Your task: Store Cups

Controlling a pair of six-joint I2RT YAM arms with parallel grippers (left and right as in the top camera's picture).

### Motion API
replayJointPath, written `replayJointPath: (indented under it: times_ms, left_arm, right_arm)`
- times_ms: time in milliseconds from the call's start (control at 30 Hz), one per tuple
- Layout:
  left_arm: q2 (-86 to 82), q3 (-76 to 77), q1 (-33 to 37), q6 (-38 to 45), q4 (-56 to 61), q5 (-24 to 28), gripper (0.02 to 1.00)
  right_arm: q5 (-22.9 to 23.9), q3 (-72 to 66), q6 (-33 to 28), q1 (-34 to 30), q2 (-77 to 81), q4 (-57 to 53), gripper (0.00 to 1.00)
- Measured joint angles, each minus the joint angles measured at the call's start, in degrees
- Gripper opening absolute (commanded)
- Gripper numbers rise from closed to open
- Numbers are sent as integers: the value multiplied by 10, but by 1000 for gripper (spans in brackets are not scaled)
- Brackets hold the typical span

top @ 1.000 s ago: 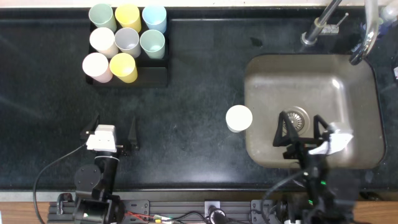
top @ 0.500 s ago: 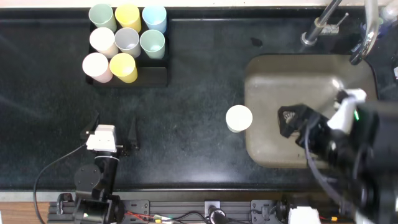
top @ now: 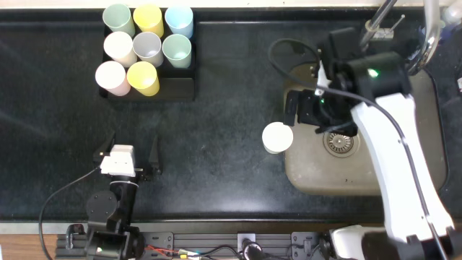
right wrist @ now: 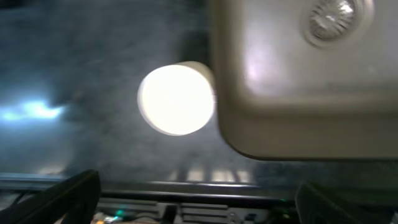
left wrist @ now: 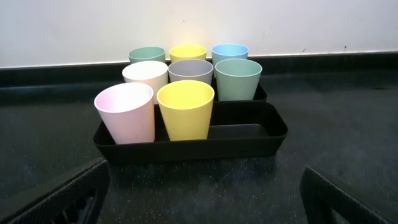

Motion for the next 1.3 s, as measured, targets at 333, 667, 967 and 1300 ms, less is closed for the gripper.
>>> replayJointPath:
  times_ms: [333, 667, 967, 1300]
  left_arm:
    - [0, 0, 0, 0, 0, 0, 998]
    - [0, 0, 0, 0, 0, 0, 1000]
    - [0, 0, 0, 0, 0, 0, 1000]
    - [0, 0, 0, 0, 0, 0, 1000]
  right_arm:
    - [46, -61, 15, 0, 30, 195, 996]
    - [31, -182, -2, 28, 31, 236, 993]
    - [30, -221, -2, 35, 31, 258, 998]
    - [36, -273, -2, 35, -27, 262, 998]
